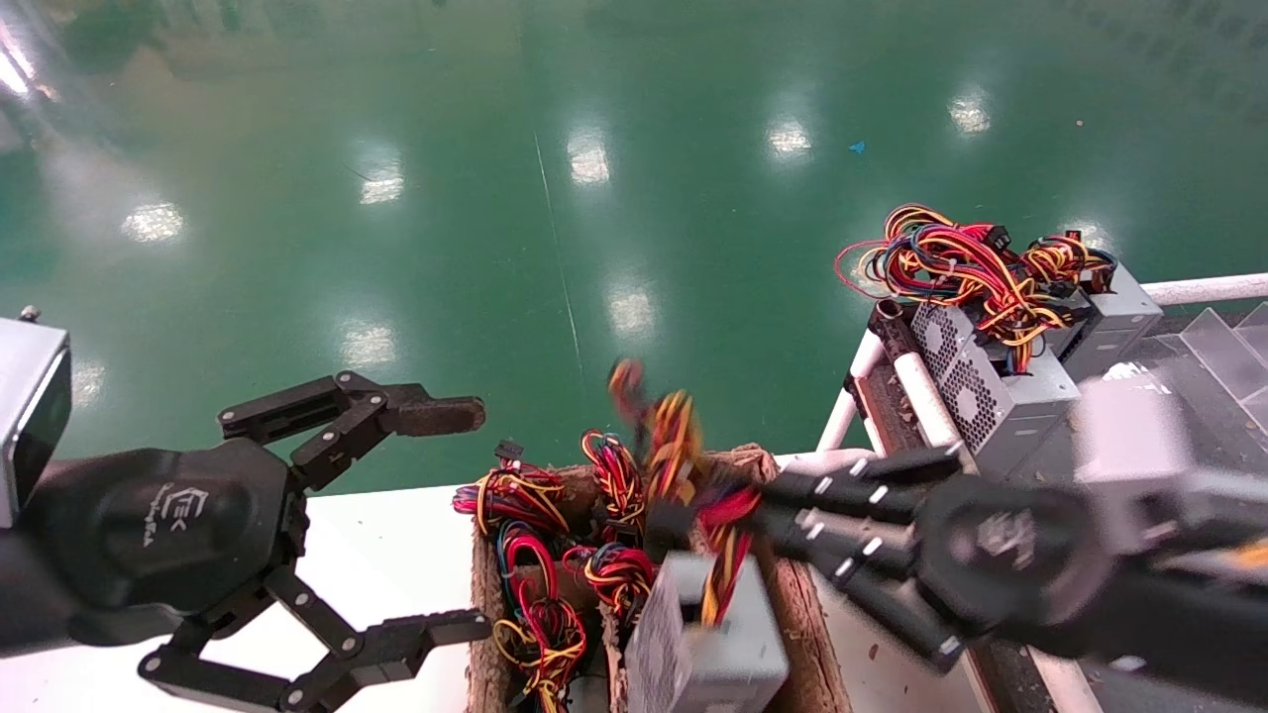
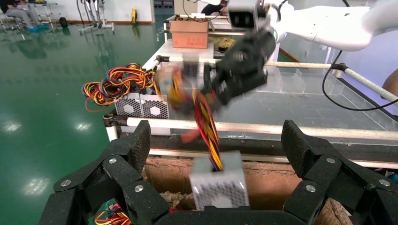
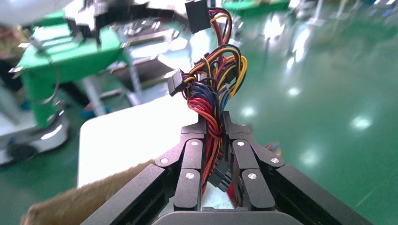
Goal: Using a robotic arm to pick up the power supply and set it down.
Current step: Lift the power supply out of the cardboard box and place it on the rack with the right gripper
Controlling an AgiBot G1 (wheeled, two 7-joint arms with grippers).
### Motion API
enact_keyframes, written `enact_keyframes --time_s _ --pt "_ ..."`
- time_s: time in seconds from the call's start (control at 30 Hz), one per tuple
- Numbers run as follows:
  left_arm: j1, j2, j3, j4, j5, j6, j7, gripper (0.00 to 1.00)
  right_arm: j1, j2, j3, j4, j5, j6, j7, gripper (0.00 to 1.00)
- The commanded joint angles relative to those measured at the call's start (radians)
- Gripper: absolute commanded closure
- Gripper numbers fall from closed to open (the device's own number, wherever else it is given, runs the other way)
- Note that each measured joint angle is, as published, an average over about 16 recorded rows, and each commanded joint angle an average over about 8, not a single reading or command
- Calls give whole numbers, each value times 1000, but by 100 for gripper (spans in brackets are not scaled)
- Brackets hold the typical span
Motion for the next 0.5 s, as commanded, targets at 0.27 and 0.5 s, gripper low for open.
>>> enact_keyframes --time_s 0.27,0.5 --pt "0 0 0 0 0 0 0 0 6 70 151 -26 139 43 -76 100" --pt "0 0 0 0 0 0 0 0 78 103 240 -87 135 148 -160 100"
